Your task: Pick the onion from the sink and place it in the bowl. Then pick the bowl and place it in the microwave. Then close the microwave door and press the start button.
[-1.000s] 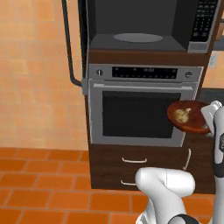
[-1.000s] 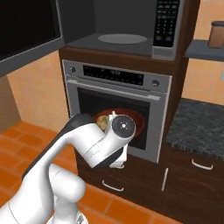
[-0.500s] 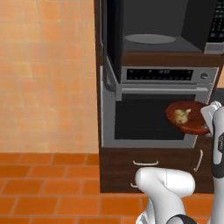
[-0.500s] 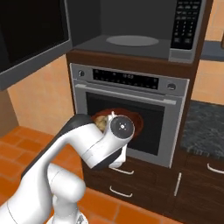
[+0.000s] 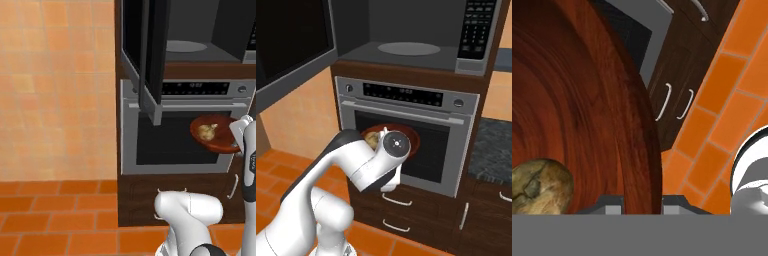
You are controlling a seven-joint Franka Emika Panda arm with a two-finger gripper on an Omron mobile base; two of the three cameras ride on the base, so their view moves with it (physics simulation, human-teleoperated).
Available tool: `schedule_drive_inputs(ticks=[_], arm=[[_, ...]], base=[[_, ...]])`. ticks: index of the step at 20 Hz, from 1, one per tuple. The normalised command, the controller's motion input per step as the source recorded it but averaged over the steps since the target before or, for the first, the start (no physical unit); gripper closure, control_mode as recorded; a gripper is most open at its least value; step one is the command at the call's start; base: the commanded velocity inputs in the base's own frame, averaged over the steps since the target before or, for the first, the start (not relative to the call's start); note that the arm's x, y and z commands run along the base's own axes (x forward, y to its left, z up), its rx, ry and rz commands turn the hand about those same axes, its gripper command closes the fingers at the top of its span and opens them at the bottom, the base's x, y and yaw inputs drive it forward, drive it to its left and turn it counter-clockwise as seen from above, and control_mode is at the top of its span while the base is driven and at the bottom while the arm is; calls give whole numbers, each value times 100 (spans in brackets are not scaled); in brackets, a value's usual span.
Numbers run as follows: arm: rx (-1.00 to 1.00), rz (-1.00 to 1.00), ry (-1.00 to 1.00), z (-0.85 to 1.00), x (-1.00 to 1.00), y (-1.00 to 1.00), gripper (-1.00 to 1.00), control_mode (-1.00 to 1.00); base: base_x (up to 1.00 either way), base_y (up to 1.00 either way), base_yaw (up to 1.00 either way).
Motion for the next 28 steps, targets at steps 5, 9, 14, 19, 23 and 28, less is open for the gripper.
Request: schedule_drive_inputs(ticks=[5, 9, 14, 19, 23, 28], arm=[[0, 0, 0, 0, 0, 0, 100, 100], [0, 0, 0, 0, 0, 0, 100, 100], [0, 0, 0, 0, 0, 0, 100, 100], [0, 0, 0, 0, 0, 0, 100, 100], [0, 0, 0, 0, 0, 0, 100, 100], [0, 0, 0, 0, 0, 0, 100, 100]], base=[[29, 9, -4], [31, 18, -5], [37, 20, -3], [49, 32, -3], [30, 31, -2], [43, 29, -2]])
